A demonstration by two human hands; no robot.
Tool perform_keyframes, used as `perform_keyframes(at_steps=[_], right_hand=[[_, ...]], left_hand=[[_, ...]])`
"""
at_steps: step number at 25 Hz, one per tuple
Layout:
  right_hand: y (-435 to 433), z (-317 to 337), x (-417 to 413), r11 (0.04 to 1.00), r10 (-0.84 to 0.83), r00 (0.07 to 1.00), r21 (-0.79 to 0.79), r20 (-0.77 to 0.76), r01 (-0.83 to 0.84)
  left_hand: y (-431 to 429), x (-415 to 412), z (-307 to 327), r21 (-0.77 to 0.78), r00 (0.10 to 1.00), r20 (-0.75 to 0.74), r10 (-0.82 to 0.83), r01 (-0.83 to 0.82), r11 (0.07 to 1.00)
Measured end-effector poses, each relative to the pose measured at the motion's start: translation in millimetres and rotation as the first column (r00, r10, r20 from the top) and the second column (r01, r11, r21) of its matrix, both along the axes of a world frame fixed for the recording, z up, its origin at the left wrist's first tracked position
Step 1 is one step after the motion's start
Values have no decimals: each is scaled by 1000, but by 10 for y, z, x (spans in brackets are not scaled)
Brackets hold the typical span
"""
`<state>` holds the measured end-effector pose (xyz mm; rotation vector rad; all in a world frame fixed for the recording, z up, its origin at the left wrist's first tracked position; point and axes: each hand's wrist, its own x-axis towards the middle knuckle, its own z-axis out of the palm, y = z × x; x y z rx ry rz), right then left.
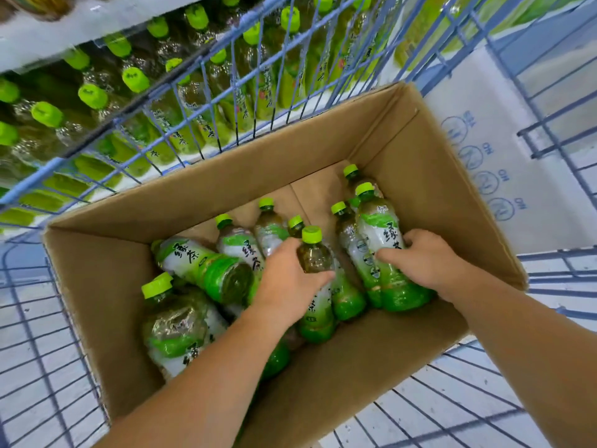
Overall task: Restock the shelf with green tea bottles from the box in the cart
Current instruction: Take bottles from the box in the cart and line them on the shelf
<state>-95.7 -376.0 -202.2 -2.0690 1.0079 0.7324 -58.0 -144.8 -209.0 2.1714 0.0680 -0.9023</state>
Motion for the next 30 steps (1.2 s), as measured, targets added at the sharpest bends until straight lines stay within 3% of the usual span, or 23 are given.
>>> perform_keyframes(at_steps=[3,6,9,12,16,24,28,30], right_hand=[[109,110,-25,986,-136,990,101,27,133],[162,204,-63,961,-224,973,178,49,212],[188,299,-67,915,-330,940,274,89,295],[242,447,-50,874,-405,904,348,134,340],[377,682,-76,846,-452,873,399,182,354],[970,1283,-307,739,-599,772,519,213,430],[1486,1798,-441,613,-719,685,571,116,546],[1767,2078,-485,577,-751,652,582,103,572]], left_hand=[[-82,58,17,-121,987,-81,-140,130,984],[-90,150,-27,-218,979,-100,-179,154,964],[-19,169,-30,-340,992,-118,36,-74,938],[22,253,63,-408,940,-274,205,-307,860],[71,347,254,-434,858,-468,210,-430,792],[732,485,978,-493,830,-550,90,-410,767],[1168,483,1601,-483,866,-496,64,-336,809],[1393,470,1914,-442,842,-532,86,-364,820]])
